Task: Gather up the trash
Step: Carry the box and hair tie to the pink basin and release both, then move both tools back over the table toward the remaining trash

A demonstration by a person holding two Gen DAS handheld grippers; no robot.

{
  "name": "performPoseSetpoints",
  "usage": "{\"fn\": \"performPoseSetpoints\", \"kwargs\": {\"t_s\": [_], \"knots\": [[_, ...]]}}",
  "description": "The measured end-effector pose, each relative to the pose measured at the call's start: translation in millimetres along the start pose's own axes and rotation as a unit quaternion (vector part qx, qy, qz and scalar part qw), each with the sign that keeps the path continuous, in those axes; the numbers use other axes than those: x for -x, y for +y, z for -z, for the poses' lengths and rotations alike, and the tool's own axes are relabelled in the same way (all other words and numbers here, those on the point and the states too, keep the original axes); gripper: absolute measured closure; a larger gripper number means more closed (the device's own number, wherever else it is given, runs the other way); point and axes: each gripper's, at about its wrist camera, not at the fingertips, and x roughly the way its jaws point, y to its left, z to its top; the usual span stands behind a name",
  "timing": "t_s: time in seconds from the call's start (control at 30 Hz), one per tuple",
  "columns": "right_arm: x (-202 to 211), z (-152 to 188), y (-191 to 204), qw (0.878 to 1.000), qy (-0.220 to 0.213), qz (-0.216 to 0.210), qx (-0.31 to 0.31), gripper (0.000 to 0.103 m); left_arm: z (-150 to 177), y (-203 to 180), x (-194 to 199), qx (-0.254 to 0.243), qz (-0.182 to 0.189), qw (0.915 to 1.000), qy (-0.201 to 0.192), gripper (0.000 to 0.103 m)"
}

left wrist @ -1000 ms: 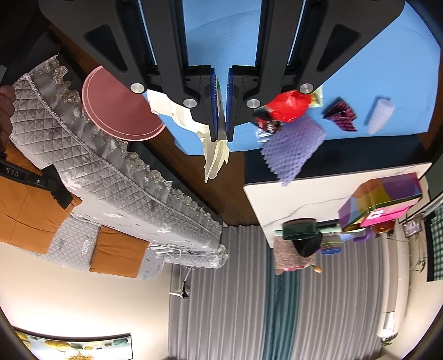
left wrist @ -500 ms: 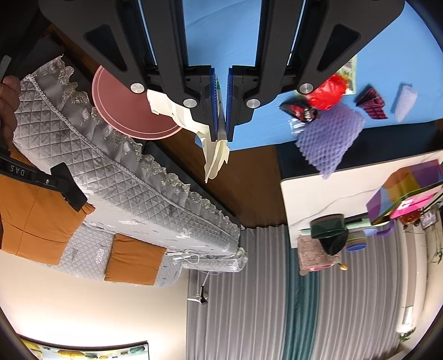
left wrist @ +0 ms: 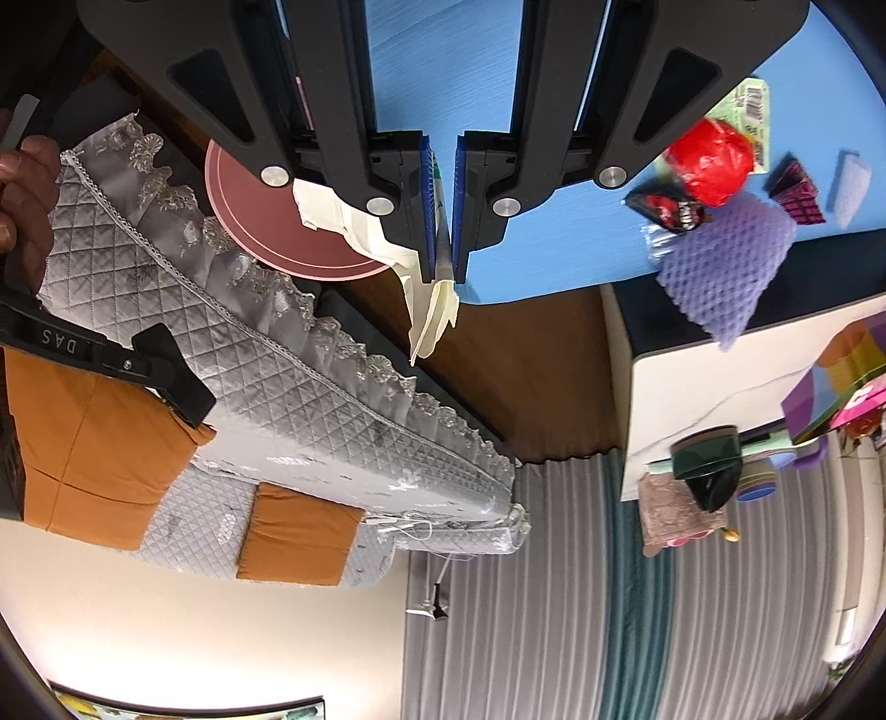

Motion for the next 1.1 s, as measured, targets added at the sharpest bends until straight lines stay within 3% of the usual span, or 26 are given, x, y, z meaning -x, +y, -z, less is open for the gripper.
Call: {"fn": "performPoseSetpoints", "kwargs": {"t_s": [0.6, 0.73, 0.8, 0.87, 1.1], "knots": [[-27, 5, -13, 0.999, 0.029, 0.012, -0.009, 0.089, 1, -32, -56, -0.008, 0.027, 0.9991, 0.031, 0.098], [-35, 6, -14, 0.999, 0.041, 0.014, -0.005, 0.083, 0, -38, -68, -0.012, 0.034, 0.9985, 0.041, 0.097], [-37, 7, -15, 0.999, 0.044, 0.022, -0.005, 0.072, 1, -40, -75, -0.009, 0.046, 0.9972, 0.058, 0.093], [-38, 7, -18, 0.999, 0.043, 0.027, -0.011, 0.064, 2, -39, -76, -0.008, 0.037, 0.9973, 0.063, 0.071], [-39, 5, -23, 0.998, 0.047, 0.028, -0.032, 0.06, 7, -19, -56, 0.008, 0.021, 0.9979, 0.061, 0.071]]}}
